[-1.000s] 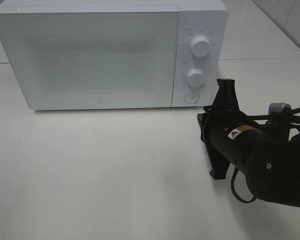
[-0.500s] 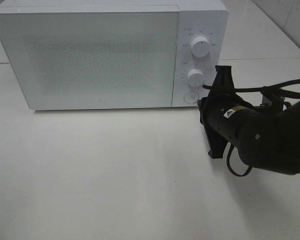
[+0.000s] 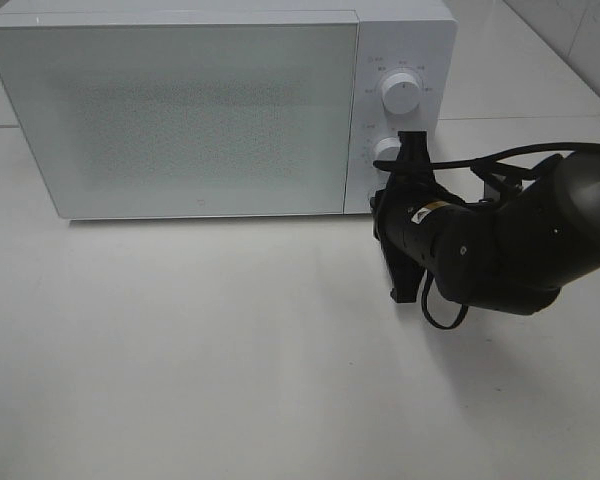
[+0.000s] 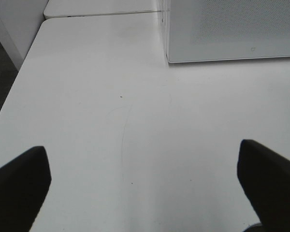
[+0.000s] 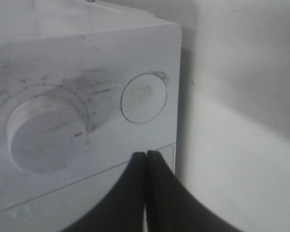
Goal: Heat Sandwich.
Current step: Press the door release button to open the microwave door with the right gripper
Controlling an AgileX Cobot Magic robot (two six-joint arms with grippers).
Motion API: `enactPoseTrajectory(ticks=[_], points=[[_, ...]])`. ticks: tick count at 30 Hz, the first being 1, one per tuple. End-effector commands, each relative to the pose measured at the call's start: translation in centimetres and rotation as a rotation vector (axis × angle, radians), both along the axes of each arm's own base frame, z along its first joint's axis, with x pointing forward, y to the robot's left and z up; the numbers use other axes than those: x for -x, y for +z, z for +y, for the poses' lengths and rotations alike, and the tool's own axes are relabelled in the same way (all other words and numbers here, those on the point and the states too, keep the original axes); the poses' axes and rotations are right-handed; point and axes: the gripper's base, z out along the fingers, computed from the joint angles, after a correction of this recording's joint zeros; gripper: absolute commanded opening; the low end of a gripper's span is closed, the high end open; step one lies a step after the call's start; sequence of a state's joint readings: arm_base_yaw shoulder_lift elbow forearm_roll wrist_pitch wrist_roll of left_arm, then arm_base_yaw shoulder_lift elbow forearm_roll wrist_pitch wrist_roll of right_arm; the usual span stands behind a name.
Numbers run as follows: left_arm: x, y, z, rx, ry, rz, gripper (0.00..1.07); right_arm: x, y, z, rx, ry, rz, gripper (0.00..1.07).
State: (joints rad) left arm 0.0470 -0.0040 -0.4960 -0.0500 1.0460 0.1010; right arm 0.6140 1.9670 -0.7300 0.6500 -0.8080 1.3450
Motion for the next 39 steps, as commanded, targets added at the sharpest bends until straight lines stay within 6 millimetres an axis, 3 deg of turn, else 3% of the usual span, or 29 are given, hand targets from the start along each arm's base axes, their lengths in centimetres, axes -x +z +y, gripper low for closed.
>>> enactPoseTrajectory(ticks=[1, 15, 27, 39], points=[[0.2, 0.0, -0.1, 0.006, 0.000, -0.023, 0.98, -1.0, -0.2, 0.0, -0.010, -0.005, 0.006, 0.00], [0.2, 0.0, -0.1, 0.006, 0.000, -0.023, 0.98, -3.2, -1.7, -0.1, -0.040, -0.067, 0.023, 0.00], [0.2, 0.0, -0.1, 0.006, 0.000, -0.023, 0.98, -4.8, -1.5, -0.8, -0.036, -0.100, -0.019, 0.00], [0.2, 0.0, -0.1, 0.006, 0.000, -0.023, 0.98, -5.0, -1.7, -0.7, -0.054, -0.106, -0.042, 0.00]])
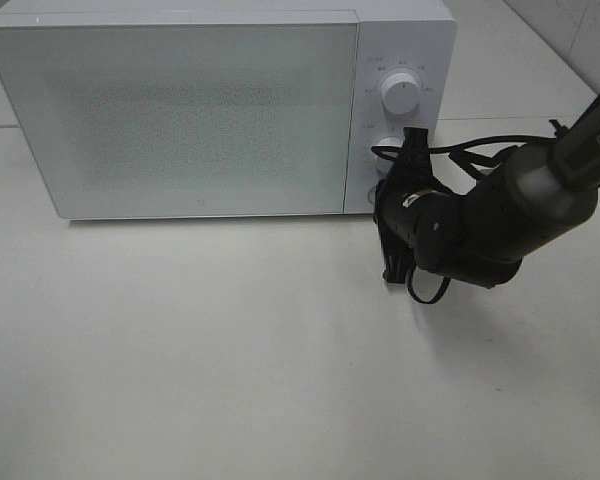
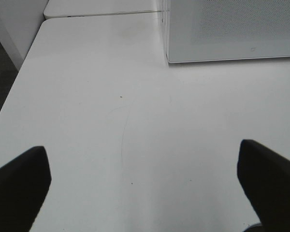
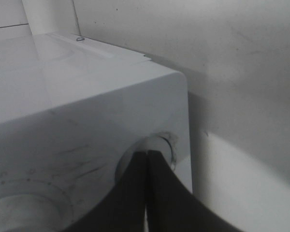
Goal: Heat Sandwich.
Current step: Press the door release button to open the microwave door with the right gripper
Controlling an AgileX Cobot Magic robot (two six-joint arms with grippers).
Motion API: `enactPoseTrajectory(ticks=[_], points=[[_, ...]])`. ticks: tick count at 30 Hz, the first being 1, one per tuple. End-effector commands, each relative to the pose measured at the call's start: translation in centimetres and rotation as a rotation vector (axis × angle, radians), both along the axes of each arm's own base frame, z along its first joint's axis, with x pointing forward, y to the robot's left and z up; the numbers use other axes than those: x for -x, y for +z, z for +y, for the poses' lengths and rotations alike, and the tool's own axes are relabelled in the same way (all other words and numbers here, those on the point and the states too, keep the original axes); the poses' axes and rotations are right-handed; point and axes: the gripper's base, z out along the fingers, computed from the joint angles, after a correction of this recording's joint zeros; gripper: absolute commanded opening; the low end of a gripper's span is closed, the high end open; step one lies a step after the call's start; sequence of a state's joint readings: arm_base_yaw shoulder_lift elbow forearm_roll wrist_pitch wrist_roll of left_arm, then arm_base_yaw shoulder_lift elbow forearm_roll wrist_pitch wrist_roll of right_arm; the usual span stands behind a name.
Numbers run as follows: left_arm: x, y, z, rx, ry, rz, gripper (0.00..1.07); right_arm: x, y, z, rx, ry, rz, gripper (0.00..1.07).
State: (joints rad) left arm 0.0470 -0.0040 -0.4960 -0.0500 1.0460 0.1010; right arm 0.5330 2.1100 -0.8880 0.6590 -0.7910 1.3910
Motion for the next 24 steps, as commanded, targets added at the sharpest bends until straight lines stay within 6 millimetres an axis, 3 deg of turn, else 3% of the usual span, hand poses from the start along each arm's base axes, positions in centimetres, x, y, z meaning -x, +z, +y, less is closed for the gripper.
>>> enactPoseTrajectory(ticks=[1, 15, 24], points=[[0.2, 0.0, -0.1, 0.006, 0.000, -0.023, 0.98, -0.7, 0.6, -0.1, 0.000, -0.001, -0.059, 0.00], [0.2, 0.0, -0.1, 0.006, 0.000, -0.023, 0.98, -2.5, 1.7, 0.6, -0.032, -0.035, -0.179, 0.00], [0.2, 0.0, -0.1, 0.006, 0.000, -0.023, 0.98, -4.2, 3.3, 0.0, -0.023, -0.120, -0.365, 0.00]])
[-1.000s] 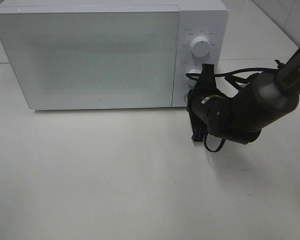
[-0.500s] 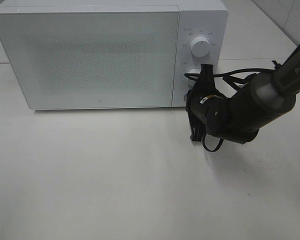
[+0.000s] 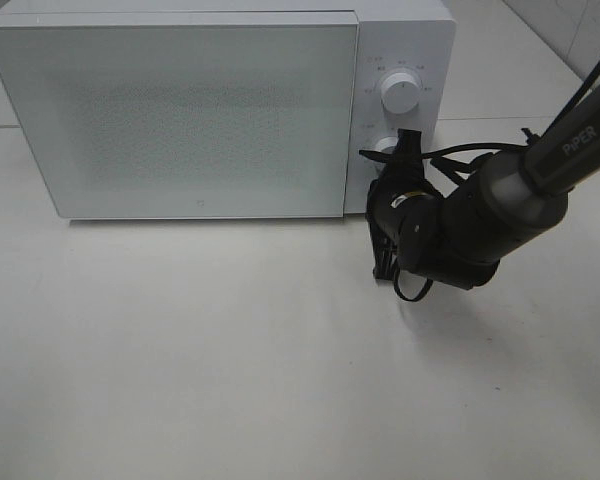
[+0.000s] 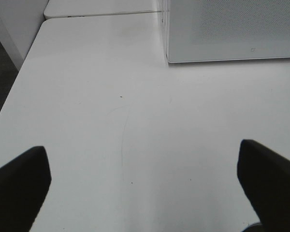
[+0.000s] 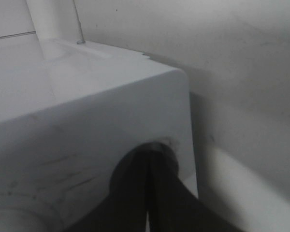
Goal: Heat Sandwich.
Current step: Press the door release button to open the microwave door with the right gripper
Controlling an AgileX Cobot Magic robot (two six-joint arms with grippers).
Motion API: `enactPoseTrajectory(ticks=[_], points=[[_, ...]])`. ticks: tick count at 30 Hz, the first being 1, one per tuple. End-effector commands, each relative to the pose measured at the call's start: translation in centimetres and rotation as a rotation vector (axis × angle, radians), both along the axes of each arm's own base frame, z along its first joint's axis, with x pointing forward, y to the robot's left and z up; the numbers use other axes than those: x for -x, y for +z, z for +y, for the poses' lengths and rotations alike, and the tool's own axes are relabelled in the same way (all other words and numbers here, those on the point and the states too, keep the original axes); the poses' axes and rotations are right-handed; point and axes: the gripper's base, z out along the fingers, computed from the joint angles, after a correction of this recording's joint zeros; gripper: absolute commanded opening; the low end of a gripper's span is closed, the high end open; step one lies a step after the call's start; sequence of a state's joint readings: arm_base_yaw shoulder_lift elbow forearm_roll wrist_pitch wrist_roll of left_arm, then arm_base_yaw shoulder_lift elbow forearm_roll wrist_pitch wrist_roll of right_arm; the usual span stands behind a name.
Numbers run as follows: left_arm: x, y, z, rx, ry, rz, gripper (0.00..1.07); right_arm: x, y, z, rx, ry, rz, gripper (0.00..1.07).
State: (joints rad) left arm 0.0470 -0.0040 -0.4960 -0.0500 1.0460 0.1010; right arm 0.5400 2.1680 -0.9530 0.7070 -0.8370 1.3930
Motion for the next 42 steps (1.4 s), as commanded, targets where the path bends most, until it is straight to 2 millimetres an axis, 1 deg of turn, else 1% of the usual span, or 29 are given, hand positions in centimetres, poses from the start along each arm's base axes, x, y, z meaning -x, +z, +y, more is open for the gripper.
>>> enactPoseTrajectory(ticks=[1, 2, 4, 15, 16, 20, 24, 25, 26, 29, 33, 36, 38, 39, 42], points=[[0.2, 0.0, -0.1, 0.006, 0.000, -0.023, 0.98, -2.9, 4.0, -0.6, 0.002, -0.073, -0.325, 0.00], [0.2, 0.0, -0.1, 0.006, 0.000, -0.023, 0.98, -3.6, 4.2, -0.7, 0.005, -0.081, -0.366, 0.00], [0.2, 0.0, -0.1, 0.006, 0.000, -0.023, 0.98, -3.9, 4.3, -0.5, 0.002, -0.079, -0.375, 0.00], [0.2, 0.0, -0.1, 0.006, 0.000, -0.023, 0.98, -4.0, 3.9, -0.4, 0.033, -0.065, -0.359, 0.00], [0.2, 0.0, -0.1, 0.006, 0.000, -0.023, 0.98, -3.9, 3.9, -0.3, 0.035, -0.055, -0.335, 0.00], [0.2, 0.0, -0.1, 0.006, 0.000, -0.023, 0.98, -3.4, 3.7, -0.3, 0.025, -0.030, -0.247, 0.00], [0.2, 0.0, -0.1, 0.006, 0.000, -0.023, 0.98, -2.9, 3.5, -0.5, 0.035, -0.020, -0.218, 0.00], [0.2, 0.0, -0.1, 0.006, 0.000, -0.023, 0.98, -2.5, 3.3, -0.6, 0.037, -0.016, -0.183, 0.00], [0.2, 0.0, -0.1, 0.006, 0.000, -0.023, 0.98, -2.5, 3.3, -0.6, 0.037, -0.016, -0.183, 0.00], [0.2, 0.0, -0.1, 0.006, 0.000, -0.023, 0.98, -2.1, 2.6, -0.6, 0.035, 0.009, -0.113, 0.00], [0.2, 0.0, -0.1, 0.006, 0.000, -0.023, 0.98, -2.0, 2.4, -0.4, 0.036, 0.028, -0.092, 0.00], [0.2, 0.0, -0.1, 0.006, 0.000, -0.023, 0.98, -1.3, 2.1, -0.3, 0.026, 0.032, -0.063, 0.00], [0.2, 0.0, -0.1, 0.006, 0.000, -0.023, 0.98, -0.6, 2.1, -0.6, 0.032, 0.032, -0.044, 0.00], [0.2, 0.0, -0.1, 0.006, 0.000, -0.023, 0.98, -0.6, 2.1, -0.6, 0.032, 0.032, -0.044, 0.00], [0.2, 0.0, -0.1, 0.006, 0.000, -0.023, 0.98, 0.2, 2.0, -0.7, 0.041, 0.064, -0.021, 0.00]])
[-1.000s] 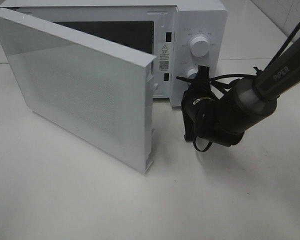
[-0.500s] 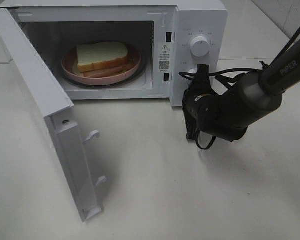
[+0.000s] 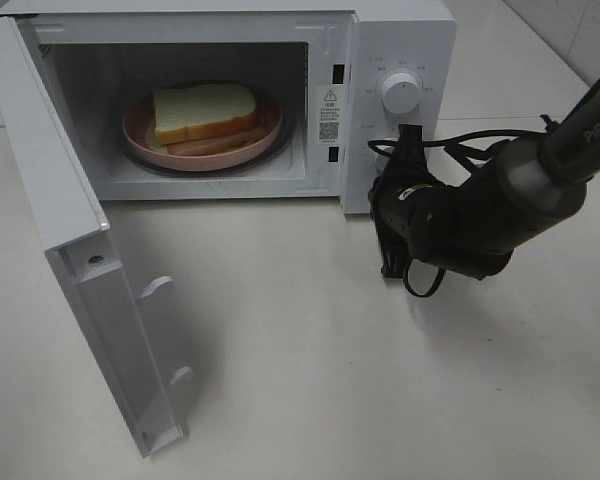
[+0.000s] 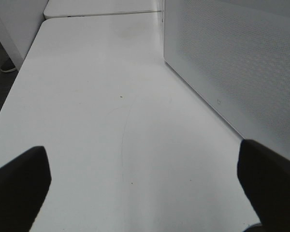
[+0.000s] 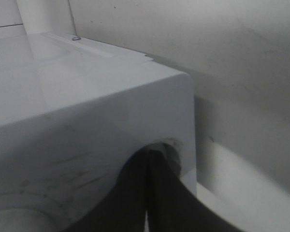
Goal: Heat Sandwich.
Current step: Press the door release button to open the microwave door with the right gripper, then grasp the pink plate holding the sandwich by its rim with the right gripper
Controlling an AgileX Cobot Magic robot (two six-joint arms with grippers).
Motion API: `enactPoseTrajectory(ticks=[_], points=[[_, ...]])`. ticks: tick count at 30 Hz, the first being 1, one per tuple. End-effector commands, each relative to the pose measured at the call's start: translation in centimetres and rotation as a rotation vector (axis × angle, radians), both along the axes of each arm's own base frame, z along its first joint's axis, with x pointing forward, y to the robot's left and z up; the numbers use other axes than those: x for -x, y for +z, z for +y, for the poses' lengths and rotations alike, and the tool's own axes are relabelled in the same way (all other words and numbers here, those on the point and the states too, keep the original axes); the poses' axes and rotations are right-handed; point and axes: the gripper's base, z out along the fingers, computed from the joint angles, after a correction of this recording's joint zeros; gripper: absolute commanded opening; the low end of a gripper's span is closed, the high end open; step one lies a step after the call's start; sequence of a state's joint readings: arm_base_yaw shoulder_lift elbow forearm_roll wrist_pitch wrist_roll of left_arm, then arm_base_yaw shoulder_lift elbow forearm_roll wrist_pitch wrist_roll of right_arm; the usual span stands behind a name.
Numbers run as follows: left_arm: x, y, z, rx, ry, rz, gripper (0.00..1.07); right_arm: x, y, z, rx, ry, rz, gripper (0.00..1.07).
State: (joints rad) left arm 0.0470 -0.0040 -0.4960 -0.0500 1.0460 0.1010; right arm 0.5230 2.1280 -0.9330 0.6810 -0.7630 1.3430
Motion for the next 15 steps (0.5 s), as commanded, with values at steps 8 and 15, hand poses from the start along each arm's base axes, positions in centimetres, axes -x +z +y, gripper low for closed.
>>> enactPoseTrajectory(ticks=[8, 15], points=[[0.2, 0.0, -0.1, 0.006, 0.000, -0.023, 0.98, 1.9, 2.8, -0.9, 0.009, 0.058, -0.029, 0.00], [0.2, 0.0, -0.1, 0.006, 0.000, -0.023, 0.98, 4.7, 4.8, -1.7, 0.085, 0.182, 0.049, 0.00]])
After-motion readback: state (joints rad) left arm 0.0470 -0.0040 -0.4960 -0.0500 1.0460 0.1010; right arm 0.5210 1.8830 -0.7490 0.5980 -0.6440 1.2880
